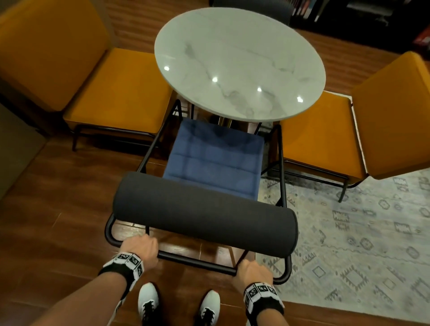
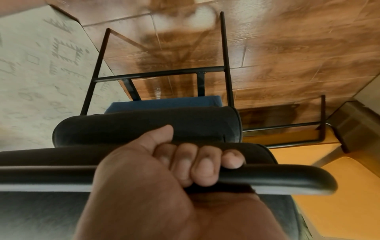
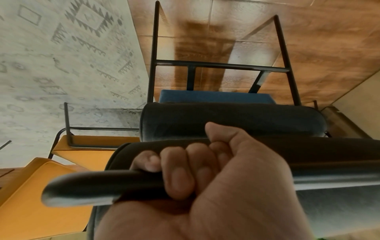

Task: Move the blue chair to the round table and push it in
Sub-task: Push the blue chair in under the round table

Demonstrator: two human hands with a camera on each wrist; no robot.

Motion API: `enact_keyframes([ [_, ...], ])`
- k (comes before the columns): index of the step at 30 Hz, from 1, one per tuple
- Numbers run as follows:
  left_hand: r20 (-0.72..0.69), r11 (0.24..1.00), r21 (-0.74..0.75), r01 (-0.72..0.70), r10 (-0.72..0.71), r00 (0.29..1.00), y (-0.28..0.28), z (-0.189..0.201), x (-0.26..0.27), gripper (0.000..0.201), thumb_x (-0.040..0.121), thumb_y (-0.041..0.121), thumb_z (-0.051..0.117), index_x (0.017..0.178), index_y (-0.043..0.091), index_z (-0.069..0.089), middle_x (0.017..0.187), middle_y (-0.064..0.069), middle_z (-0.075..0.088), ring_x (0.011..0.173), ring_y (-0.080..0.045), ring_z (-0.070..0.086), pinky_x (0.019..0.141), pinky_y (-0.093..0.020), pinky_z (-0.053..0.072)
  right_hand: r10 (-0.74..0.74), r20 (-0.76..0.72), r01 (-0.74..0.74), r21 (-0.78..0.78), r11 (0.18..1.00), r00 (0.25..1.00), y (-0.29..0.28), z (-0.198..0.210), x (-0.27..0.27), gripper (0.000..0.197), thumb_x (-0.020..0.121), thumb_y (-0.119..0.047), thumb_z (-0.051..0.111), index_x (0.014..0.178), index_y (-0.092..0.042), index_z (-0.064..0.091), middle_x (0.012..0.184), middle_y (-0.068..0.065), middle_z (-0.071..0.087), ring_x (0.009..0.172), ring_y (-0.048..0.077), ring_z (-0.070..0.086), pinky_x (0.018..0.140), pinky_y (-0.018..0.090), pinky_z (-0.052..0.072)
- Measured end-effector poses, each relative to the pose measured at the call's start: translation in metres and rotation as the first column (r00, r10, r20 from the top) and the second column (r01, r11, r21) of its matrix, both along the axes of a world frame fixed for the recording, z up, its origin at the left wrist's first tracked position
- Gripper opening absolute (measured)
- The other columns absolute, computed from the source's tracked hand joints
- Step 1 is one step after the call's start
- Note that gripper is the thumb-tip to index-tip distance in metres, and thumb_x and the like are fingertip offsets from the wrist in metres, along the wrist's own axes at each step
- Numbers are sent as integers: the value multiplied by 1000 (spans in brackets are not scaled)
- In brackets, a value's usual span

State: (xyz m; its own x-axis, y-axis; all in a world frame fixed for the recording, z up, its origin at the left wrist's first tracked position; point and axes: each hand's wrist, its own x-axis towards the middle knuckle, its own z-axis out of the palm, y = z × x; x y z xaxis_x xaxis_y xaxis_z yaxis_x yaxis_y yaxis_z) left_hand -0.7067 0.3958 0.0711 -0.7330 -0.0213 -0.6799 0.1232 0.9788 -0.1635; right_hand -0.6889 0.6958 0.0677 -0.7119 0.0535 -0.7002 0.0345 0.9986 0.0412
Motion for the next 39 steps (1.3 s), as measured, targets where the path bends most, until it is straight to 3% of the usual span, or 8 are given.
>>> enact_keyframes([
  [5, 2, 999, 41, 27, -27, 1000, -2, -4, 9, 35, 89, 35, 45, 117, 20, 60, 122, -3, 66, 112, -27, 63, 90, -38, 50, -46, 47, 44, 31, 999, 998, 1, 3, 2, 38, 93, -29, 46, 130, -20, 50, 123, 3, 62, 113, 25, 58, 92, 38, 48],
  [14, -8, 996, 83, -13, 14, 1000, -1, -7, 0, 32, 87, 31, 44, 113, 22, 61, 118, -1, 67, 110, -26, 64, 89, -39, 52, -62, 49, 56, 110, 992, 997, 1, -3, -7, 29, 90, -29, 49, 114, -24, 64, 115, 1, 65, 105, 22, 62, 85, 35, 52],
  [20, -3, 997, 72, -35, 35, 999, 19, -1, 6, 34, 85, 30, 46, 114, 20, 60, 122, -4, 66, 114, -28, 62, 93, -39, 51, -17, 2, 16, 86, 996, 1000, 22, -6, -4, 31, 95, -31, 40, 118, -20, 58, 121, 5, 63, 109, 26, 60, 89, 37, 50],
  [28, 25, 996, 58, -64, 62, 998, 9, -7, 40, 37, 83, 33, 43, 113, 21, 62, 120, -2, 68, 112, -25, 63, 89, -37, 51, -12, 149, 5, 50, 999, 989, 19, -10, 25, 38, 93, -33, 40, 126, -21, 54, 130, 7, 56, 119, 27, 54, 98, 40, 46],
  [31, 19, 996, 63, -61, 60, 998, 11, -6, 37, 39, 82, 33, 43, 116, 22, 60, 121, -1, 67, 113, -25, 62, 90, -38, 51, -6, 138, 1, 34, 999, 990, 22, -9, 21, 38, 90, -34, 44, 124, -21, 55, 130, 6, 56, 119, 26, 54, 98, 40, 46],
  [36, -2, 997, 19, -69, 69, 998, 16, -3, 42, 37, 86, 33, 45, 118, 21, 59, 123, -3, 65, 114, -25, 62, 91, -36, 50, 23, 100, -26, 33, 999, 995, 26, -10, 23, 32, 97, -29, 38, 122, -22, 58, 125, 3, 61, 115, 24, 57, 94, 39, 48],
  [39, 5, 994, 42, -103, 103, 995, 18, -7, 57, 38, 85, 34, 44, 117, 22, 60, 123, -2, 65, 114, -23, 61, 93, -35, 51, -10, 126, 11, -13, 1000, 992, 29, -10, 30, 39, 96, -30, 36, 131, -20, 51, 130, 3, 58, 118, 24, 55, 97, 39, 47],
])
